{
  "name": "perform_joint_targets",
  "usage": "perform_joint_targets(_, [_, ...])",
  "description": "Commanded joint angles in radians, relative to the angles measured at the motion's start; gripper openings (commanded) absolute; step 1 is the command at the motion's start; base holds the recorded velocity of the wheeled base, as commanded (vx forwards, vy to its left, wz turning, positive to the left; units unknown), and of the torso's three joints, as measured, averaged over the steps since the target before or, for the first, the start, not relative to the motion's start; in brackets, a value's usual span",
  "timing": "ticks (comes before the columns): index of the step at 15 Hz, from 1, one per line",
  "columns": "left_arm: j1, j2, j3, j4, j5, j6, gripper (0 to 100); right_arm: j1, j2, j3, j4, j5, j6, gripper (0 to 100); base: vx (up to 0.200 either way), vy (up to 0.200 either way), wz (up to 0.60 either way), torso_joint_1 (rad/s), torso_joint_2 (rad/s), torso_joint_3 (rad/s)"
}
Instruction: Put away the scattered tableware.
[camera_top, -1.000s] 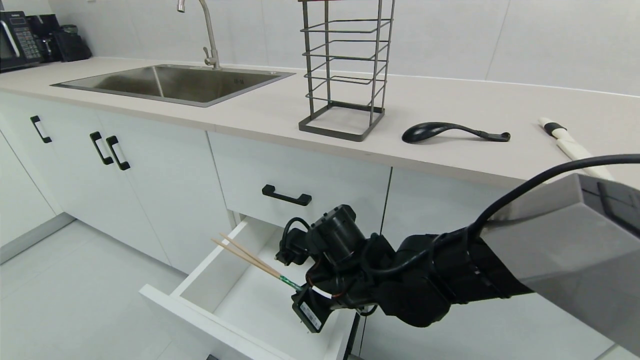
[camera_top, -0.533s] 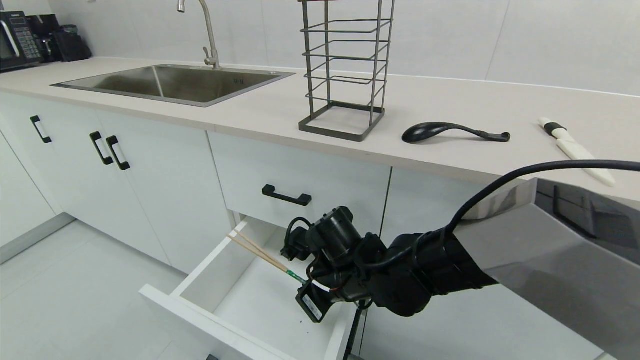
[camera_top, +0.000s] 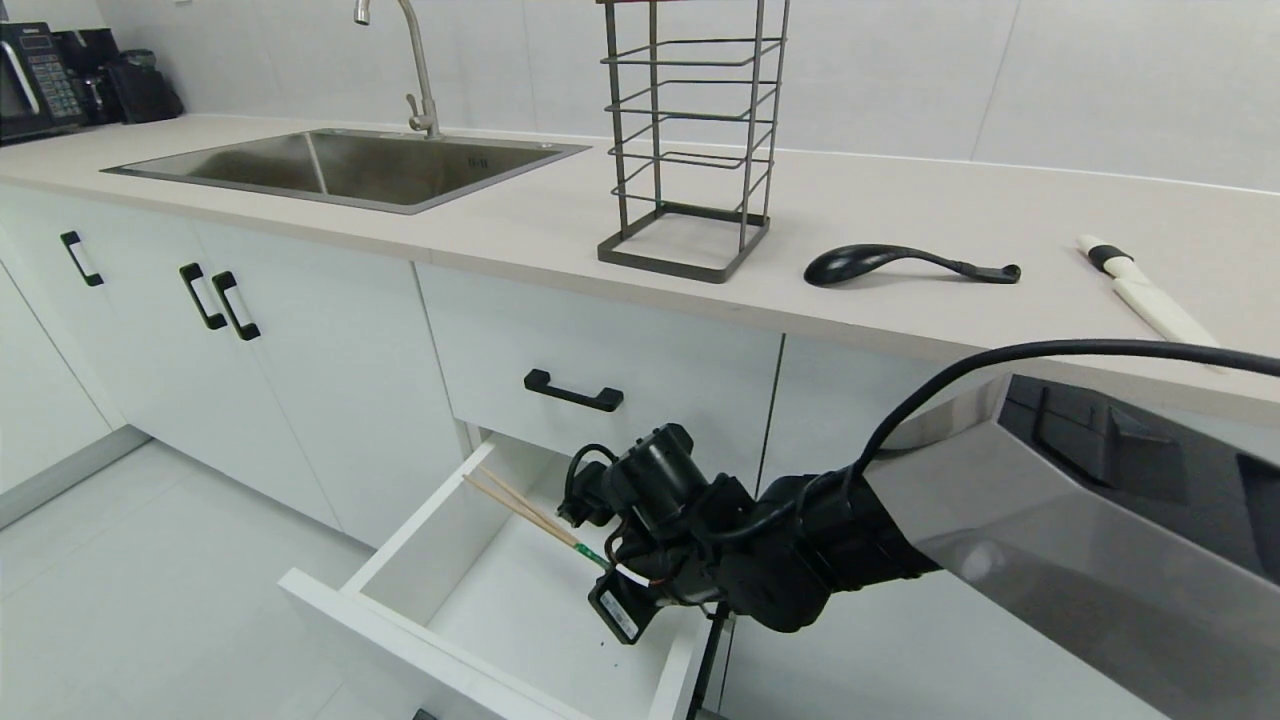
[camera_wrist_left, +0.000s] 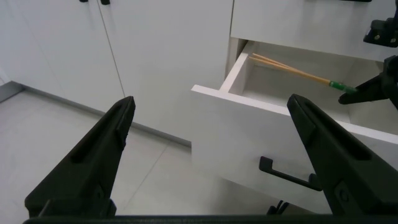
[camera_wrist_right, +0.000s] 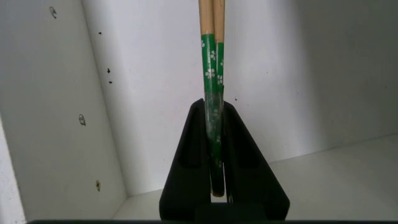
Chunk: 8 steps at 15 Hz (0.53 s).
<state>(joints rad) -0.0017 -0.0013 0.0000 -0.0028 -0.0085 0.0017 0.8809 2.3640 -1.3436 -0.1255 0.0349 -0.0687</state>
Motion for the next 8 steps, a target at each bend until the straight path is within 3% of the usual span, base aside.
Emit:
perform_joint_targets(1, [0.0, 0.001, 0.0, 0.0, -0.001, 0.0, 100, 0.001, 0.027, -0.014, 0.0, 0.0, 0.0, 0, 0.0, 0.0, 0.0, 0.0, 0.0, 0.0])
perform_joint_targets(8, [0.0, 0.001, 0.0, 0.0, -0.001, 0.0, 100, -0.003, 0.058, -0.019, 0.007, 0.0, 0.0, 0, 0.0, 0.0, 0.0, 0.0, 0.0, 0.0])
